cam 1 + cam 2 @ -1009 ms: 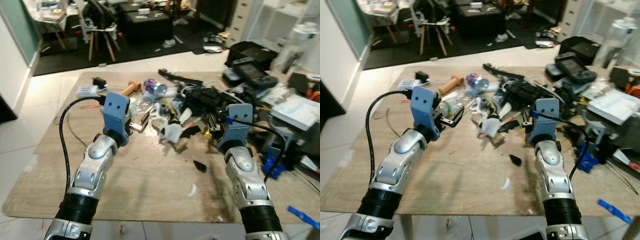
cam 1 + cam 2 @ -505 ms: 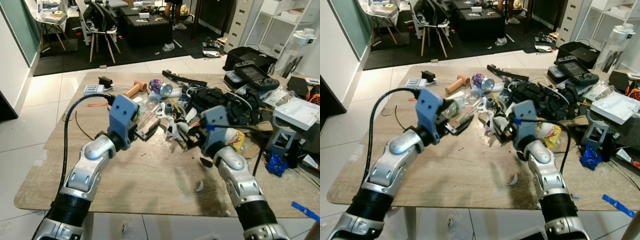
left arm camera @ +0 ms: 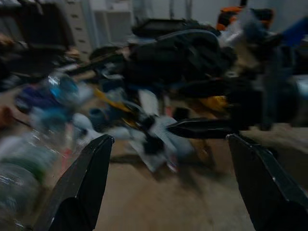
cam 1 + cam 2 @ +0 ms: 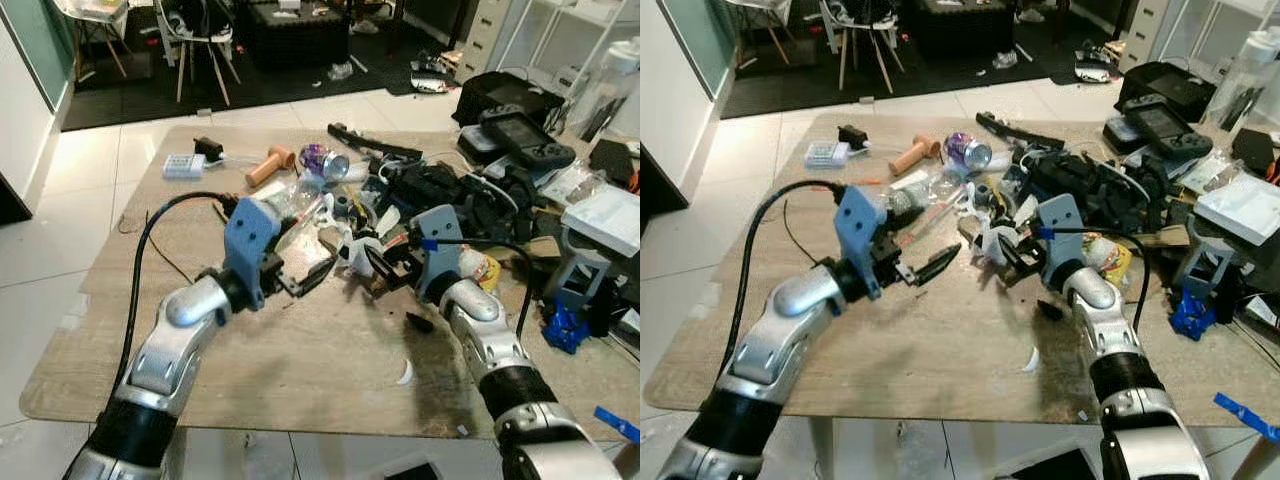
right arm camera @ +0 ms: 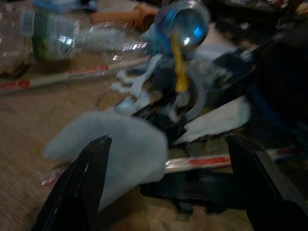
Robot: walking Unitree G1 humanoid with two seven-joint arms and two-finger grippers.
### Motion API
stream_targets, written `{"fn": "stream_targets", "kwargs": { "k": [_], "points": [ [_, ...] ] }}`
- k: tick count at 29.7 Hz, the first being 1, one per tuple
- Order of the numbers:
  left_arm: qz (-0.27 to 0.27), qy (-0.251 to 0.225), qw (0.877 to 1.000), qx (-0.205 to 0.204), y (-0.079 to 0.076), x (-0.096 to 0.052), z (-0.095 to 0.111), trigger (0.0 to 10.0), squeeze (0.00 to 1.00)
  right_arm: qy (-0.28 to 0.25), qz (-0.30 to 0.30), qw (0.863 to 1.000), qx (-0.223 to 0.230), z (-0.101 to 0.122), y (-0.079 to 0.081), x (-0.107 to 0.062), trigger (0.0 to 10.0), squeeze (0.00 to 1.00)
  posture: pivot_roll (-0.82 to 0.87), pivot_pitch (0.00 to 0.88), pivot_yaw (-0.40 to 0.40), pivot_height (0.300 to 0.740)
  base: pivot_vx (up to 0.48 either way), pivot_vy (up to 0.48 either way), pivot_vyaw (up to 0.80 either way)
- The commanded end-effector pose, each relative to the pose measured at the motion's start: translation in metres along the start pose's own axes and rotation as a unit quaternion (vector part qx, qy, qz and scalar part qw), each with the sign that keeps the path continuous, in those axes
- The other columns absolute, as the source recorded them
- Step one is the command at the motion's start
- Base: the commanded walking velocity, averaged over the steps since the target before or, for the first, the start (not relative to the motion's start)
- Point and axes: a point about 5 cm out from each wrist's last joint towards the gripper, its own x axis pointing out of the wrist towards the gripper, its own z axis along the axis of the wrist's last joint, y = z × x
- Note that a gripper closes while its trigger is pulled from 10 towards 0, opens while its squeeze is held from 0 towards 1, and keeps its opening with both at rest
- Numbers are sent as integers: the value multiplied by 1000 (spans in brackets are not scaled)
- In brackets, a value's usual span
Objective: Picking trash to rubbish bin
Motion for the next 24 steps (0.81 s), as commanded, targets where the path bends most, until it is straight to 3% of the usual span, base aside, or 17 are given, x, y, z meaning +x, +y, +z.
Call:
{"fn": "stream_targets", "kwargs": {
  "k": [1,8,14,15,16,24],
  "points": [
    [-18,5,1000,1,-4,-3,1,10000,0,5,8,1000,9,-7,2,-2,10000,0,-49,178,8,740,0,0,0],
    [-29,-16,999,-28,-10,-4,5,10000,0,7,35,999,8,-10,7,1,10000,0,-45,198,7,740,0,0,0],
    [-47,-14,998,-29,-15,-6,6,10000,0,7,47,999,-7,-10,6,3,10000,0,-48,201,7,740,0,0,0],
    [-49,-13,998,-30,-16,-6,6,10000,0,6,48,999,-8,-10,6,3,1529,0,-50,200,7,740,0,0,0],
    [-50,-13,998,-31,-16,-6,6,10000,0,5,47,999,-9,-9,5,3,0,0,-50,200,7,740,0,0,0],
    [-60,-8,998,-31,-19,-4,4,10000,0,5,48,999,-7,-11,2,1,0,0,-55,193,11,740,0,0,0]
  ]
}}
